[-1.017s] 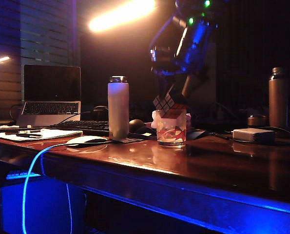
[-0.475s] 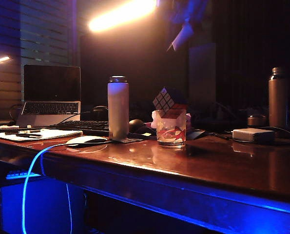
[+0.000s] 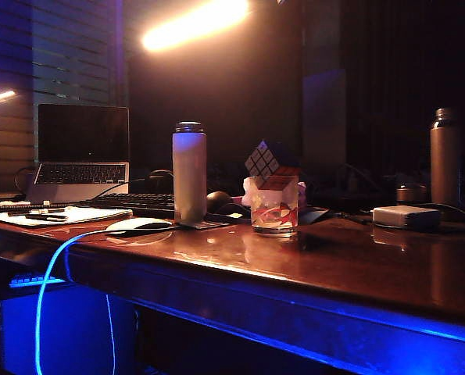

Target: Stack the Rubik's Cube on top of the glass cup.

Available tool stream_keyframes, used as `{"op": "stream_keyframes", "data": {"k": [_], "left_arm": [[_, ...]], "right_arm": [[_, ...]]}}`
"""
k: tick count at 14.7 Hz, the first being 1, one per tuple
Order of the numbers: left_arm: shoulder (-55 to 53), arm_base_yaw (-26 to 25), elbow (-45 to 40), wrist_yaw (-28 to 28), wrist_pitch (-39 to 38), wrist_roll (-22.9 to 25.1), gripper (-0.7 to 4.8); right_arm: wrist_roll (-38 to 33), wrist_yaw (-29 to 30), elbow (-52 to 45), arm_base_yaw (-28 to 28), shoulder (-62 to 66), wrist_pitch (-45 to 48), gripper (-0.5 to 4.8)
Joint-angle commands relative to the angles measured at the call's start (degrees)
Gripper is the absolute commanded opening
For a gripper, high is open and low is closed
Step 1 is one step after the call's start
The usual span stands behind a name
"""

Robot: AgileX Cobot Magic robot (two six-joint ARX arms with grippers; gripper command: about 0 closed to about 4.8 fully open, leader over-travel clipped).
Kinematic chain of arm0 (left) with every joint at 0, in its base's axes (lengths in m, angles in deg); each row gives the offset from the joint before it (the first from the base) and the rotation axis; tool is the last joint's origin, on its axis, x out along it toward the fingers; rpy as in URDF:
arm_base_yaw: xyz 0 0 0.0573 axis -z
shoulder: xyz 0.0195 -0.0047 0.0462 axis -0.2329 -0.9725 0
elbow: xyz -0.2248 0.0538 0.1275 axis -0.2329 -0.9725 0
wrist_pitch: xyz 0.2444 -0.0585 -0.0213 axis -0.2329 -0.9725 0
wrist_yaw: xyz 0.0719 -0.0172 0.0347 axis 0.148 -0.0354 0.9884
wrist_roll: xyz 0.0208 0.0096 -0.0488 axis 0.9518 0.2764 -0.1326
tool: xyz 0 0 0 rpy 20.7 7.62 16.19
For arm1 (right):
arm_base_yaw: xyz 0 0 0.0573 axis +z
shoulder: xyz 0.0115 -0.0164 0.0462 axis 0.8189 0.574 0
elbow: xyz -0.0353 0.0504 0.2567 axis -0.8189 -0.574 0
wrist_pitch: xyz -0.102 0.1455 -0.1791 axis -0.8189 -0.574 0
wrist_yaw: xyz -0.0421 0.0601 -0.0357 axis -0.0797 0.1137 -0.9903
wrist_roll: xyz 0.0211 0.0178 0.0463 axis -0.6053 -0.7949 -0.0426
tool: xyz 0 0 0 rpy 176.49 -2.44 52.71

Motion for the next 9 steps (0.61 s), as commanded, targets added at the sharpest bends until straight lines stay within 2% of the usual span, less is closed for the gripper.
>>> {"op": "stream_keyframes", "data": {"k": [1,3,5,9], "left_arm": [[0.66,-0.02,0.37,-0.44,-0.44,-1.9,-0.03],[2.34,-0.02,0.37,-0.42,-0.68,-1.88,-0.03],[5.01,-0.04,0.28,-0.09,-0.81,-1.9,-0.03],[14.01,-0.04,-1.9,8.09,-4.2,-0.59,-0.03]], "right_arm": [[0.61,-0.13,0.72,0.11,-8.59,-4.68,-0.01],[1.33,-0.04,0.7,0.24,-14.97,-6.08,-0.01],[5.7,-0.11,0.7,2.75,-19.8,-5.53,-0.01],[4.96,-0.15,0.59,8.28,-18.27,-2.34,-0.01]]}}
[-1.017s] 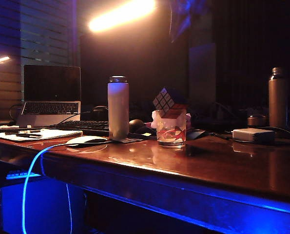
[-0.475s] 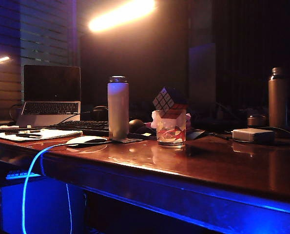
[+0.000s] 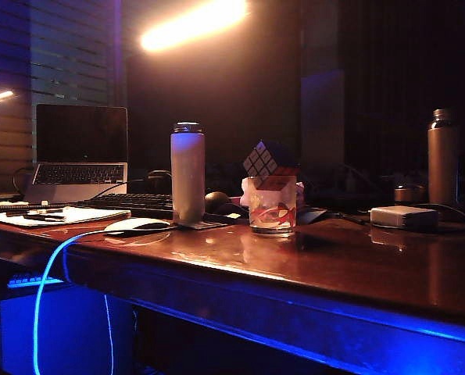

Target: Stack the Rubik's Cube on top of the glass cup.

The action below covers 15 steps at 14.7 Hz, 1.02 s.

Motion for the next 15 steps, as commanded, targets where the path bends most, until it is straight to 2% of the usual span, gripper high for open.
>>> {"op": "stream_keyframes", "data": {"k": [1,3,5,7,8,11,15], "left_arm": [[6.78,-0.04,-2.78,5.25,-0.87,0.92,-0.03],[12.81,-0.02,-7.67,8.7,-0.9,0.81,-0.03],[20.48,-0.04,-15.08,9.75,-0.63,-0.94,-0.03],[28.98,-0.04,-24.52,16.39,1.84,-2.93,-0.03],[32.81,-0.02,-29.92,17.05,4.92,-3.19,-0.03],[40.87,-0.02,-45.72,17.03,12.35,-8.94,-0.03],[44.41,0.02,-61.96,16.7,20.9,-11.69,-0.03]], "right_arm": [[-0.52,0.15,0.0,4.59,3.69,6.29,-0.01],[-0.46,0.15,0.0,7.61,7.58,11.06,-0.01],[-0.42,0.17,0.0,9.62,11.56,15.34,-0.01],[0.02,0.33,0.0,11.19,14.51,17.46,-0.01],[-0.02,0.2,0.0,12.09,15.02,16.33,-0.01],[0.28,-0.11,0.07,14.25,12.41,11.5,-0.01],[2.78,-6.16,0.07,16.7,3.43,8.22,-0.01]]}}
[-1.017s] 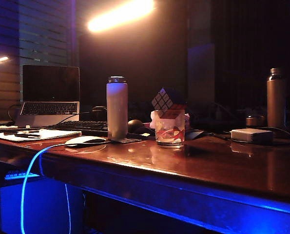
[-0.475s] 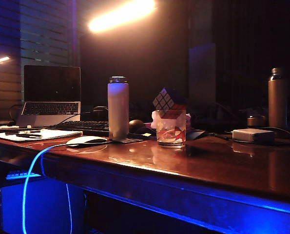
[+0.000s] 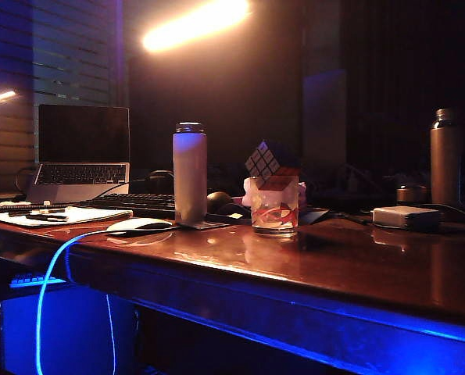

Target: Stack the Rubik's Cube on top of the glass cup.

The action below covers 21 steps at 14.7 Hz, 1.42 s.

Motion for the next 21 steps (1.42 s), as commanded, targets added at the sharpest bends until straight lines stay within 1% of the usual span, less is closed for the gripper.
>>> {"op": "stream_keyframes", "data": {"k": [1,2,3,5,7,9,10,11,13,15,18,21], "left_arm": [[0.28,0.0,-8.31,-1.36,9.53,-1.42,-0.03],[0.28,0.0,-10.88,-2.62,12.24,-1.44,-0.03],[0.28,0.0,-13.35,-2.6,14.93,-1.62,-0.03],[0.28,0.0,-18.49,-2.38,20.09,-1.64,-0.03],[0.28,0.0,-21.62,-0.72,22.77,-1.31,-0.03],[0.31,0.0,-24.35,3.34,24.46,-1.11,-0.03],[0.31,0.0,-25.73,4.22,24.92,-0.28,-0.03],[0.35,0.0,-27.04,3.98,25.2,0.37,-0.03],[0.52,0.0,-29.62,3.61,25.18,0.33,-0.03],[0.52,-0.02,-31.01,3.85,25.38,0.96,-0.03],[0.5,-0.04,-32.15,4.48,25.77,3.82,-0.03],[0.52,-0.02,-34.67,4.22,25.66,3.78,-0.03]], "right_arm": [[0.68,-4.22,0.28,-0.07,-6.86,-1.84,-0.01],[0.7,-5.7,0.28,-0.07,-9.68,-2.75,-0.01],[1.46,-7.26,0.28,-0.15,-12.41,-3.67,-0.01],[3.54,-11.04,0.28,-0.22,-18.8,-4.5,-0.01],[3.52,-14.62,0.28,-0.24,-22.4,-5.38,-0.01],[3.52,-22.01,0.28,-0.24,-24.81,-7.98,-0.01],[3.45,-25.75,0.28,-0.24,-25.4,-10.8,-0.01],[3.3,-27.74,0.28,-0.24,-25.66,-12.96,-0.01],[2.23,-28.57,0.26,-0.24,-25.77,-14.95,-0.01],[2.19,-28.55,0.24,-0.24,-24.81,-14.1,-0.01],[4.26,-28.76,0.24,-0.7,-23.37,-13.14,-0.01],[4.26,-28.68,0.26,-0.68,-23.47,-11.82,-0.01]]}}
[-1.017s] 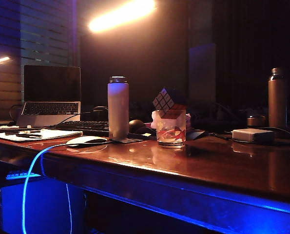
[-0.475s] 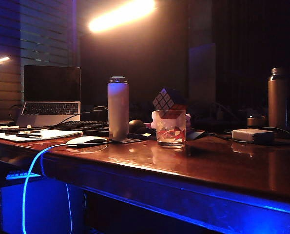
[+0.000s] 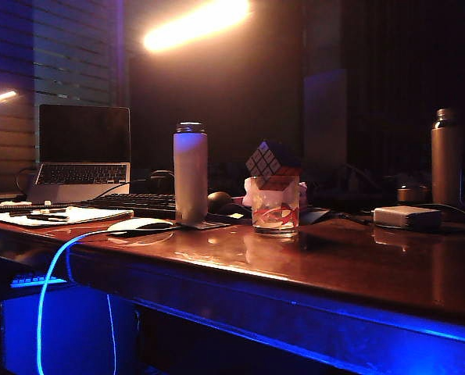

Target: Stack the Rubik's Cube on top of the glass cup.

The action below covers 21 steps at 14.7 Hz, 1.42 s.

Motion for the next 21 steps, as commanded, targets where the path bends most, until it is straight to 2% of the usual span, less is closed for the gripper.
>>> {"op": "stream_keyframes", "data": {"k": [1,11,15,17,19,21], "left_arm": [[-0.02,-0.02,-2.32,-0.09,1.7,0.2,-0.02],[-0.02,-0.02,-2.32,-0.09,1.53,0.2,-0.02],[-0.02,-0.02,-2.32,-0.09,1.53,0.2,-0.02],[-0.02,-0.02,-2.32,-0.07,1.53,0.2,-0.02],[-0.02,-0.02,-2.32,-0.07,1.51,0.2,-0.02],[-0.02,-0.04,-2.32,-0.09,1.53,0.2,-0.02]], "right_arm": [[-0.26,-0.2,0.31,-0.04,-0.66,1.84,-0.01],[-0.57,0.09,0.33,0.15,-2.47,1.97,-0.01],[-4.66,5.51,-1.16,0.15,-4.87,0.87,-0.01],[-2.27,4.57,-14.84,0.09,-8.7,14.21,-0.01],[2.43,5.31,-42.42,0.04,-18.21,38.56,-0.01],[2.71,5.01,-69.99,-1.03,-27.91,57.55,-0.01]]}}
